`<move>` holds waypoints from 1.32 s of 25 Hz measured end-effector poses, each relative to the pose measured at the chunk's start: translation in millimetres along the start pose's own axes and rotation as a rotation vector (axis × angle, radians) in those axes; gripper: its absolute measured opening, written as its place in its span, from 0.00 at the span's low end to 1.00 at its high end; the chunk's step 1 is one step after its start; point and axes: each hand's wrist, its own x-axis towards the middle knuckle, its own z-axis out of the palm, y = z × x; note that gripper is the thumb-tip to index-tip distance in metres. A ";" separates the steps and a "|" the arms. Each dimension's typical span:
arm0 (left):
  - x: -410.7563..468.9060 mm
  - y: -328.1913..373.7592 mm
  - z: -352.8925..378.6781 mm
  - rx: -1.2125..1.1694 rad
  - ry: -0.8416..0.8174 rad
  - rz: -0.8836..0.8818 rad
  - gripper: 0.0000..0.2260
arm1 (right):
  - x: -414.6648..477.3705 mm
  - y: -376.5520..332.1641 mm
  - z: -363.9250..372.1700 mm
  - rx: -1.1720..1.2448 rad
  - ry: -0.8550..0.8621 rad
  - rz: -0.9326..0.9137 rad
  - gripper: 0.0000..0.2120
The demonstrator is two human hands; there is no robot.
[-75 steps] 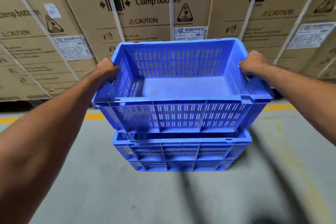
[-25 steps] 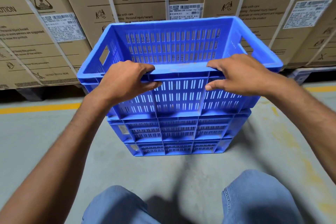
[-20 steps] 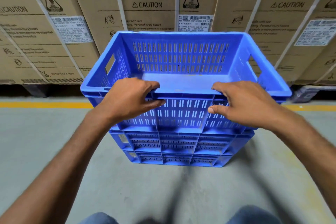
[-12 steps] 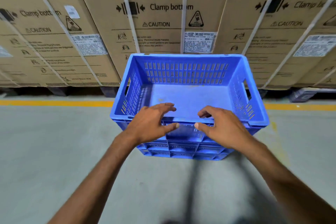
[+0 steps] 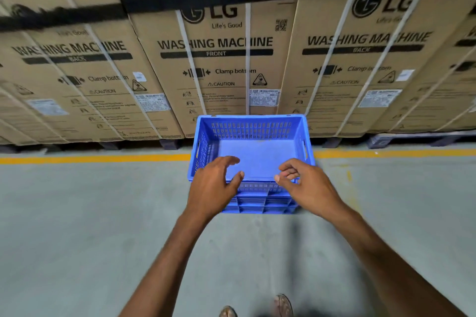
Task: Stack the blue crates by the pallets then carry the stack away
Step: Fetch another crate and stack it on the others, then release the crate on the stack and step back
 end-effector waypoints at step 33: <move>-661.7 158.0 -82.8 0.186 -0.030 0.423 0.20 | -761.6 -85.9 -18.3 -0.410 0.361 0.035 0.20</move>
